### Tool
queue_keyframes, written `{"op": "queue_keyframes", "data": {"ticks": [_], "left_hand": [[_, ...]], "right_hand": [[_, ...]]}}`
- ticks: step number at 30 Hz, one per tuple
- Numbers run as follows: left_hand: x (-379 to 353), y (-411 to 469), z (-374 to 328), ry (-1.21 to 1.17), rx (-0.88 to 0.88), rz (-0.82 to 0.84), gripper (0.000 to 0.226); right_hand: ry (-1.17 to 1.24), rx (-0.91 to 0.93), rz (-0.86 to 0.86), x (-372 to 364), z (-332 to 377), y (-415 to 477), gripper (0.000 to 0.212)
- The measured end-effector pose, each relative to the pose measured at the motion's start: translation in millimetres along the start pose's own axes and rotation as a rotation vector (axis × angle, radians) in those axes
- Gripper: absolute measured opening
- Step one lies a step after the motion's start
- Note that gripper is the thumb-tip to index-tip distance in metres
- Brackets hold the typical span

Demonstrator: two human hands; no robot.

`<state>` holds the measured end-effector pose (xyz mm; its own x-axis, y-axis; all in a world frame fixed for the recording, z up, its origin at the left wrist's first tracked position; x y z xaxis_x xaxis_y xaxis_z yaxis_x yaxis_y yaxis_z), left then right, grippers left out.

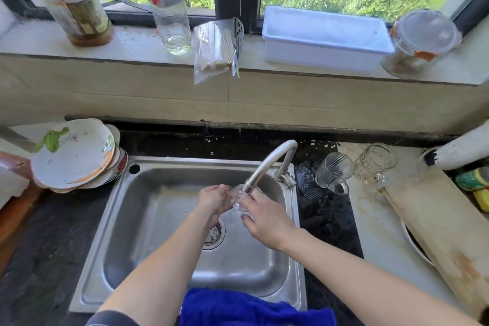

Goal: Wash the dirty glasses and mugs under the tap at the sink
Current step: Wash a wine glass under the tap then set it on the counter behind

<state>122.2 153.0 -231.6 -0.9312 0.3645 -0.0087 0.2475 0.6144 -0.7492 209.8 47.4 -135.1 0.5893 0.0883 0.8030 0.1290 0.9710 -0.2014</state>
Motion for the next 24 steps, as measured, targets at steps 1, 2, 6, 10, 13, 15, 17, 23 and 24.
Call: {"op": "queue_keyframes", "data": {"ticks": [1,2,6,10,13,15,17,23,24], "left_hand": [[-1,-2,-1,0.002,0.001,0.002,0.025],[2,-2,-4,-0.001,0.003,-0.004,0.025],[15,-1,-5,0.014,0.013,-0.014,0.023],[7,-8,0,0.086,0.036,0.026,0.022],[25,-4,2,0.146,0.05,-0.009,0.012],[28,-7,5,0.213,0.061,0.014,0.014],[23,-10,6,0.18,0.061,0.045,0.02],[10,-8,19,-0.113,0.055,0.024,0.013],[12,-6,20,-0.102,0.052,-0.017,0.015]], "right_hand": [[0.011,0.0,-0.014,2,3,1,0.038],[0.026,0.041,-0.023,4,5,-1,0.035],[-0.031,0.181,-0.019,6,10,-14,0.036],[-0.004,0.116,0.0,4,17,-7,0.036],[-0.051,0.234,0.024,5,11,-21,0.034],[-0.133,0.182,0.063,4,7,-18,0.032],[-0.11,0.114,0.053,4,8,-7,0.031],[0.082,0.012,-0.132,16,26,6,0.029],[0.094,0.033,-0.115,14,32,5,0.028]]}}
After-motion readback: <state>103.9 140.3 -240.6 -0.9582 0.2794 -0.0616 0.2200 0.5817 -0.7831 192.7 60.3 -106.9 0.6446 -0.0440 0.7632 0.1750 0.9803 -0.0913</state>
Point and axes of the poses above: each hand's wrist, its own y-axis towards the middle knuckle, its own x-axis out of the back of the hand, z = x × y, the point moved 7 cm from there along y, towards the middle knuckle, and after that the axes turned 6 degrees about y, right-handed, at the moved point
